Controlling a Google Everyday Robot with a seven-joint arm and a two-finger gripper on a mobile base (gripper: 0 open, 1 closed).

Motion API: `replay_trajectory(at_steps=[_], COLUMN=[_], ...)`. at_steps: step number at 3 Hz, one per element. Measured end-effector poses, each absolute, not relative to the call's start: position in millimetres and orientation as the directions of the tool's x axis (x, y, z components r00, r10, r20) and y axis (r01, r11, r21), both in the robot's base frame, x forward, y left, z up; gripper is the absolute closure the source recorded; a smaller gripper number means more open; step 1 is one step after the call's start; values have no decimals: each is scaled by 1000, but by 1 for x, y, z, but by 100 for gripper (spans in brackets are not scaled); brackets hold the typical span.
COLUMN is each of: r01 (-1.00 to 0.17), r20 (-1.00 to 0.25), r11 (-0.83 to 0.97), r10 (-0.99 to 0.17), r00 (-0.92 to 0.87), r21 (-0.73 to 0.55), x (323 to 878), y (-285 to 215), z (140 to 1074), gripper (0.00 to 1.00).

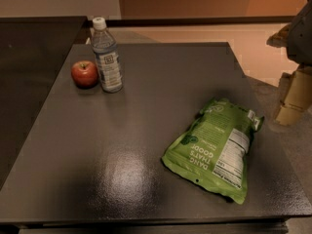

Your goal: Pick green rice chip bag

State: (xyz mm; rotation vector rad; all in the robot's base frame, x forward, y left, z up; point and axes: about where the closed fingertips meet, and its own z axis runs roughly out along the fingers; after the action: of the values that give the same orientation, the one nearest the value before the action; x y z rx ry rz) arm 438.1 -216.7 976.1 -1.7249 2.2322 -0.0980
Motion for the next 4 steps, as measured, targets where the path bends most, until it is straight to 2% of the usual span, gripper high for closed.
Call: replay_trajectory(at_steps=[2,4], r01=[-936,-979], r20=[-201,-191], r11=[251,13], r10=[-958,-981], r00=[-204,26], r21=[-247,-201], x=[439,435], y=[-215,-190], z=[978,958], gripper=[0,0])
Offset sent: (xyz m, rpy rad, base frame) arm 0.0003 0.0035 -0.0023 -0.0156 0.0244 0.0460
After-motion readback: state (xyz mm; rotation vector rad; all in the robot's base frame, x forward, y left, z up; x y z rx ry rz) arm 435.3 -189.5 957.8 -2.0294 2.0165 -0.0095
